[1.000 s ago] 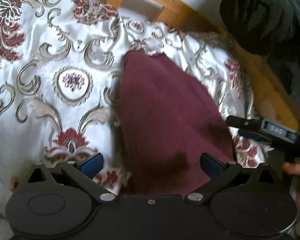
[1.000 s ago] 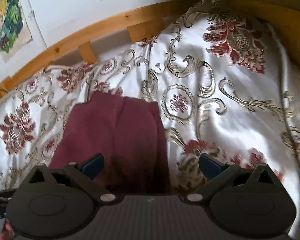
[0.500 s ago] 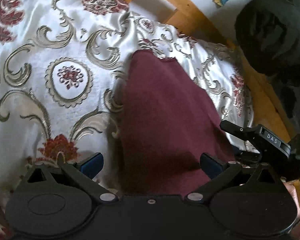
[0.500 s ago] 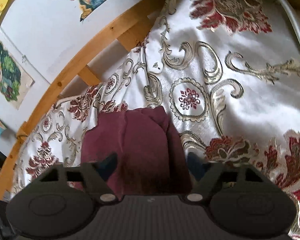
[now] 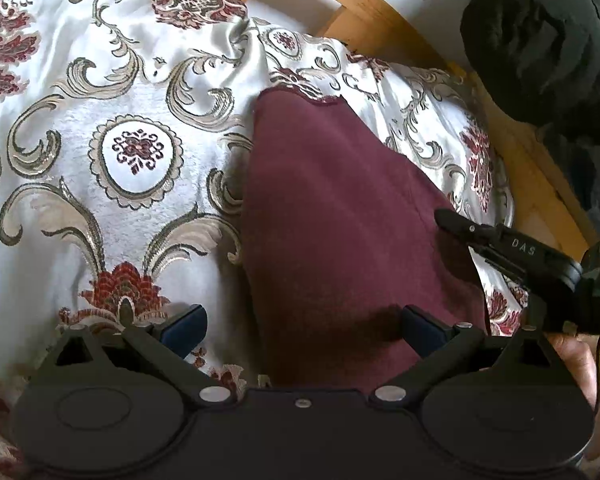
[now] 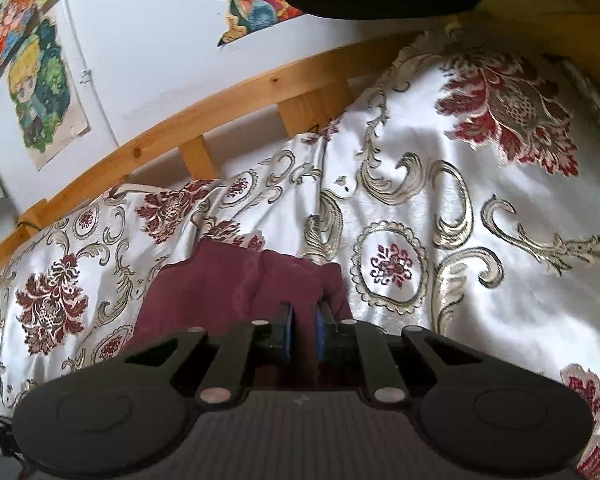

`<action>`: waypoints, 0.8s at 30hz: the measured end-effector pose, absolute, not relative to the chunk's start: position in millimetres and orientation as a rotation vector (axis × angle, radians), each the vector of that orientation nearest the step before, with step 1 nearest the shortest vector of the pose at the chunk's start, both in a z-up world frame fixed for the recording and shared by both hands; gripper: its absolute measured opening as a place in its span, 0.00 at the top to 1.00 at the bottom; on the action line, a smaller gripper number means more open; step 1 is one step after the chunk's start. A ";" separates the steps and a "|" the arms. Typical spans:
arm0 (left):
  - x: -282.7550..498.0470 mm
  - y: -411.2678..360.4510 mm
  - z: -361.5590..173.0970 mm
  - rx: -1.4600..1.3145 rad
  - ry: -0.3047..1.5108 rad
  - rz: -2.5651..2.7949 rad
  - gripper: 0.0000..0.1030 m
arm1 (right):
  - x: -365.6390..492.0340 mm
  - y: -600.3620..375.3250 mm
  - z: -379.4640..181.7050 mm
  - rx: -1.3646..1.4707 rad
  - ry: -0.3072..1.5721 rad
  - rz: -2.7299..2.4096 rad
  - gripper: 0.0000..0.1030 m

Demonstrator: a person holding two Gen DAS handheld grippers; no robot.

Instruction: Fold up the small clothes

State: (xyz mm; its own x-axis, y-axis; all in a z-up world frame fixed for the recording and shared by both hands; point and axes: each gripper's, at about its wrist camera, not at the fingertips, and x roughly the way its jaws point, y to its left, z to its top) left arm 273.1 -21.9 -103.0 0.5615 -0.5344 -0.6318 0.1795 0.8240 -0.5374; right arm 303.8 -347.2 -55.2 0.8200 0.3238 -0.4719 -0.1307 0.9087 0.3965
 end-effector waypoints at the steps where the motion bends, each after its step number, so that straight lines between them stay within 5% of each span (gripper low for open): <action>1: 272.9 -22.5 -103.2 -0.440 0.884 -0.440 0.01 | 302.4 -346.9 -53.4 0.365 0.562 0.251 0.78; 7: 271.5 -22.4 -103.2 -0.447 0.892 -0.447 0.01 | 291.9 -351.0 -44.2 0.409 0.598 0.258 0.38; 10: 272.8 -22.3 -104.8 -0.458 0.900 -0.445 0.01 | 289.2 -360.0 -49.9 0.471 0.661 0.247 0.28; 16: 272.9 -23.9 -106.0 -0.453 0.905 -0.442 0.01 | 301.4 -370.9 -70.6 0.578 0.782 0.238 0.17; 24: 273.7 -26.0 -107.4 -0.441 0.905 -0.443 0.01 | 309.6 -363.5 -84.0 0.591 0.845 0.258 0.17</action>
